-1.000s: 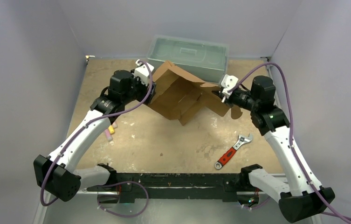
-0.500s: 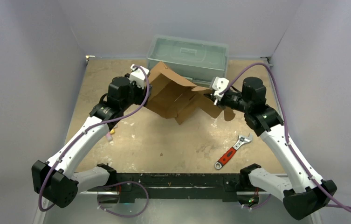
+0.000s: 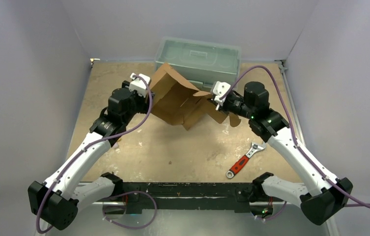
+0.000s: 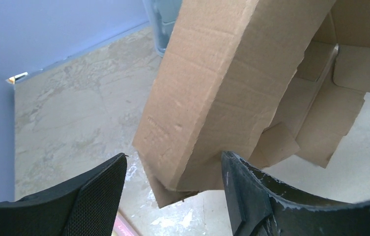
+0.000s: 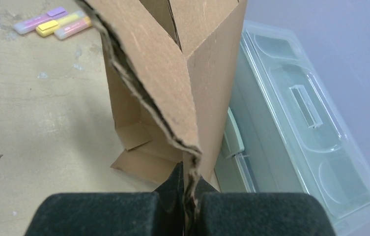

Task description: Fold the paper box

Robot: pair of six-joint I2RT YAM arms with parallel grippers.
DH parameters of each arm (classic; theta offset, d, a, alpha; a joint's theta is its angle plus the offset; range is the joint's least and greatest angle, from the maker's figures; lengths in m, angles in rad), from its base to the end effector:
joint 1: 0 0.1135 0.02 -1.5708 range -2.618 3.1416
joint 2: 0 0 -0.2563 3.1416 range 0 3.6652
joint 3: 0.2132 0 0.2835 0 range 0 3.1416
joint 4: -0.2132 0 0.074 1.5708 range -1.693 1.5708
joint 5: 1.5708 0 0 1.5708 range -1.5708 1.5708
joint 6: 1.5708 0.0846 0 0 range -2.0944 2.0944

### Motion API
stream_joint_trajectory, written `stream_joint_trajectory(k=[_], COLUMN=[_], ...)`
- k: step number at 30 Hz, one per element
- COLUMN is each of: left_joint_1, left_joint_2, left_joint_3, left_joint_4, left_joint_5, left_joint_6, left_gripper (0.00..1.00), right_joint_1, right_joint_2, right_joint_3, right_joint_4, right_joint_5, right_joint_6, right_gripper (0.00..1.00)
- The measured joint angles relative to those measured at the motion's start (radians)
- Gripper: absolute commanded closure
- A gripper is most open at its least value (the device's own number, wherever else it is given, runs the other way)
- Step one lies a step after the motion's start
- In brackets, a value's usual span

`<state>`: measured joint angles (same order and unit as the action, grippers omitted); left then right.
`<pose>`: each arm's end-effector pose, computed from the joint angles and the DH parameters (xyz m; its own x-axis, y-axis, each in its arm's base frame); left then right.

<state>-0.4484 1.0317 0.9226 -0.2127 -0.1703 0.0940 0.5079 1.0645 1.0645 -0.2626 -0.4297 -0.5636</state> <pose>0.2943 -0.1257 0.3131 -0.2572 0.2264 -0.9394 0.3079 0.9407 0.1424 0.2612 0.1857 0.3585 0.2323 -0.4266 -0.8741 -0.7921 0.4386 -0.4245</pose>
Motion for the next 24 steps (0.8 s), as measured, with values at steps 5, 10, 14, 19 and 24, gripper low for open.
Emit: stream_joint_trajectory(k=[5, 10, 14, 19, 24], left_joint_1=[0.000, 0.000, 0.000, 0.000, 0.000], left_joint_2=[-0.021, -0.022, -0.022, -0.032, -0.077], left_joint_3=[-0.012, -0.013, -0.018, -0.026, -0.047], left_joint_4=[0.018, 0.024, 0.028, 0.032, 0.033], left_joint_5=[-0.029, -0.040, -0.045, -0.060, -0.069], left_joint_6=[0.008, 0.008, 0.008, 0.010, 0.034], left_gripper=[0.29, 0.29, 0.30, 0.29, 0.27], right_joint_1=[0.025, 0.062, 0.089, 0.103, 0.110], right_joint_2=[0.017, 0.031, 0.039, 0.041, 0.041], right_joint_3=[0.000, 0.000, 0.001, 0.003, 0.005], right_joint_4=[0.008, 0.009, 0.008, 0.008, 0.008], right_joint_5=[0.031, 0.058, 0.082, 0.099, 0.104], right_joint_6=[0.003, 0.003, 0.003, 0.003, 0.003], right_gripper=[1.00, 1.00, 1.00, 1.00, 1.00])
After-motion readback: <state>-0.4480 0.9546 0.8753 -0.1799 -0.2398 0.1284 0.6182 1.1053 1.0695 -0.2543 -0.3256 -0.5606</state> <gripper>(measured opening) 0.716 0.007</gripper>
